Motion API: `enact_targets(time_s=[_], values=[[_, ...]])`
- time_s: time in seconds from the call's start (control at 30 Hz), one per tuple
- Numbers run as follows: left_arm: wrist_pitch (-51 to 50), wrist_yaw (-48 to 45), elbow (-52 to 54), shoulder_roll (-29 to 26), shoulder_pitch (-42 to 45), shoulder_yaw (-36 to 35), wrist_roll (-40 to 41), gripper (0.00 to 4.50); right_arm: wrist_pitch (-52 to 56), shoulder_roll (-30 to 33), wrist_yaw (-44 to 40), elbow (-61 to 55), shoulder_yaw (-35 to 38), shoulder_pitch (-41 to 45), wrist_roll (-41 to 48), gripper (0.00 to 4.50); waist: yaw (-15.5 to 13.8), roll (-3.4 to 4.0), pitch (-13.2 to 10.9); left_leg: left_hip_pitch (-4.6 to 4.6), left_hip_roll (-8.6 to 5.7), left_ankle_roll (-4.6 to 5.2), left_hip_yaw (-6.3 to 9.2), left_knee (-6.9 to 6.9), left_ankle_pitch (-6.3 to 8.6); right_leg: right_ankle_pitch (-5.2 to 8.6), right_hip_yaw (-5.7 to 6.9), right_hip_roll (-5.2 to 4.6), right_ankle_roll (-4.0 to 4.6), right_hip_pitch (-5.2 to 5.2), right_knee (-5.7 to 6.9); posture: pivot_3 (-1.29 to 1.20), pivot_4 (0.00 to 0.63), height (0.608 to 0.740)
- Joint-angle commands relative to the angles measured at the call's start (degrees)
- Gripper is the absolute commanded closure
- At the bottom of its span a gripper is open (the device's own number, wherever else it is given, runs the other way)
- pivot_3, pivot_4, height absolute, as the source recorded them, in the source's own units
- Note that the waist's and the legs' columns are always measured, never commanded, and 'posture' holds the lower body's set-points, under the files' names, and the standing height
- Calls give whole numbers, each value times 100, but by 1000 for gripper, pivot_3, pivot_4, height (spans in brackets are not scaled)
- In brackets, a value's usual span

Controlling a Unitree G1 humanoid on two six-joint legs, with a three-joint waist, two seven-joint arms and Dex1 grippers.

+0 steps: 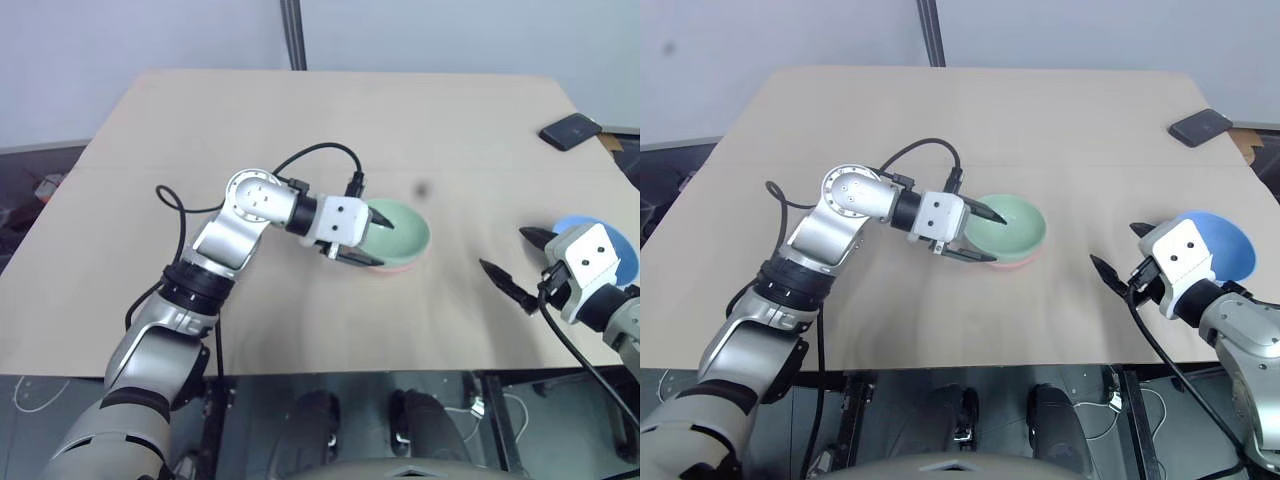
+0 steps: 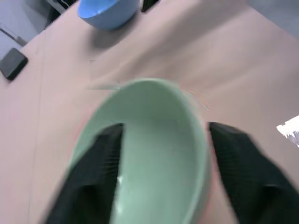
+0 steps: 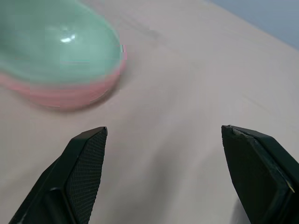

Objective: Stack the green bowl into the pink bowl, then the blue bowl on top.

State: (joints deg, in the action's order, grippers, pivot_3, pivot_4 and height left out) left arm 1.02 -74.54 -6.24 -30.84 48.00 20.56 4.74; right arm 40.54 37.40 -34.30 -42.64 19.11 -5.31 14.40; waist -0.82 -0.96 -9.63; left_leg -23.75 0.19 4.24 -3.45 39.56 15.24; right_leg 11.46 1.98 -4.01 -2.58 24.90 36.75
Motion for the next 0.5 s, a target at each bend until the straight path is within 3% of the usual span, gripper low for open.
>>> enact_targets(time_s=[0.03,0.1,0.17,0.33,0.47,0.5], values=[[-938,267,322,-96,-29,-591,490,1088,126,234,339,430,216,153,-323,389,2,0,0,1,0,1,0,1,0,0,0,0,0,-1,0,0,150,739],[-1407,501,529,-167,-196,-913,715,1088,262,366,448,730,206,285,-416,389,19,0,0,1,3,0,-2,1,0,0,-3,1,-1,1,1,0,150,739],[-1894,506,736,125,-587,-1818,2089,1088,516,515,535,1079,174,516,-464,389,55,6,3,4,9,-2,-6,0,-1,0,-10,5,0,3,2,0,150,739],[-2127,596,1189,-632,-1480,-2501,2198,1088,1093,679,566,1728,122,907,-378,389,85,6,2,5,15,-6,-6,-2,-3,0,-8,8,1,6,6,0,150,739],[-2192,-89,1126,-1234,-2080,-2955,2718,1088,1503,773,374,2102,-26,1230,-175,389,87,6,2,5,13,-4,-12,-2,-2,0,-13,6,1,5,2,0,150,739],[-2225,-153,1122,-1318,-2172,-3033,2812,1045,1563,801,322,2177,-54,1304,-127,935,74,6,2,5,12,-3,-13,-2,-1,0,-13,4,1,5,0,0,150,739]])
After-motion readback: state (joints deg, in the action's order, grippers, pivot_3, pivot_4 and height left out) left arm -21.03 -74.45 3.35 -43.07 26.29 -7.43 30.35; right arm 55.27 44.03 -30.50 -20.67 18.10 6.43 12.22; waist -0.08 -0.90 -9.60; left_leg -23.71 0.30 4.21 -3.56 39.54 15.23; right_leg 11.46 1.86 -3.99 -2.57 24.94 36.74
